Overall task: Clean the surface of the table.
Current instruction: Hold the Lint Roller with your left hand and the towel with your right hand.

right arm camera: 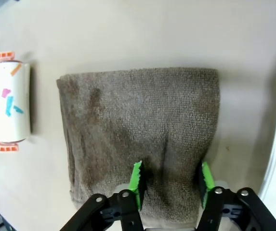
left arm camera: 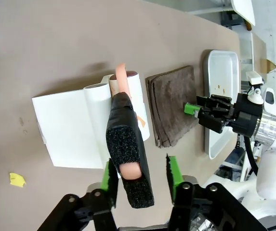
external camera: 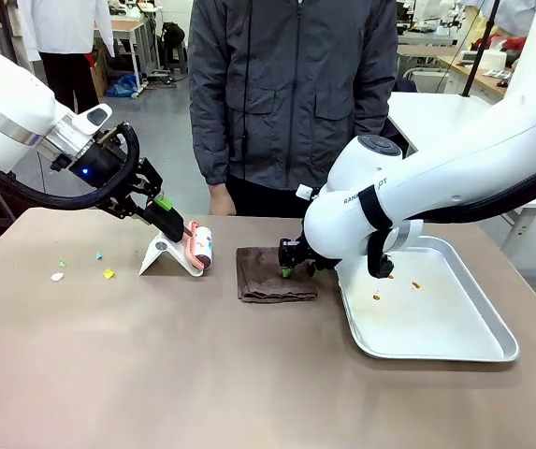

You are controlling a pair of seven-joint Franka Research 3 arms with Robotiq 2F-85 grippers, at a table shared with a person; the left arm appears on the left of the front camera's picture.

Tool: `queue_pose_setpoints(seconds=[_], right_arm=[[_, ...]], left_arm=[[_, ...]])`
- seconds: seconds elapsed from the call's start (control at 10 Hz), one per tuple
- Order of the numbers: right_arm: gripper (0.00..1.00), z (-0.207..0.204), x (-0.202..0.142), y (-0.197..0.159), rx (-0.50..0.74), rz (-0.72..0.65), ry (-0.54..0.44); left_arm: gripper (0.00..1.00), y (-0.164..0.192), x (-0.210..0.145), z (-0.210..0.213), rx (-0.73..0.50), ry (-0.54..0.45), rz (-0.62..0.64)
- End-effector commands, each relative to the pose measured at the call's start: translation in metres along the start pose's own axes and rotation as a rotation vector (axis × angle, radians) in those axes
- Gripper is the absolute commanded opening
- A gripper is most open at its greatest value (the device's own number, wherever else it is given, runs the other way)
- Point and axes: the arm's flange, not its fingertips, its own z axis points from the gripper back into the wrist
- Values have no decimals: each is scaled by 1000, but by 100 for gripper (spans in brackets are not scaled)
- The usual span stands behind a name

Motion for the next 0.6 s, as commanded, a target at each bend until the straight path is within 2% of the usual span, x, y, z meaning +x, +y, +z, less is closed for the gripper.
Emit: queue_pose_setpoints(seconds=[0.0, 0.1, 0.2, 0.5], right_arm=[[15, -9, 1, 11, -33, -21, -7], [5, -10, 1, 10, -30, -19, -5], [0, -10, 0, 10, -30, -17, -3], [0, -11, 1, 9, -30, -11, 6]], left_arm=[[0, -4, 2, -1, 35, -6, -3], [0, -4, 2, -1, 33, -2, -4], [0, -4, 2, -1, 33, 3, -4], [0, -4, 2, -1, 29, 4, -10]])
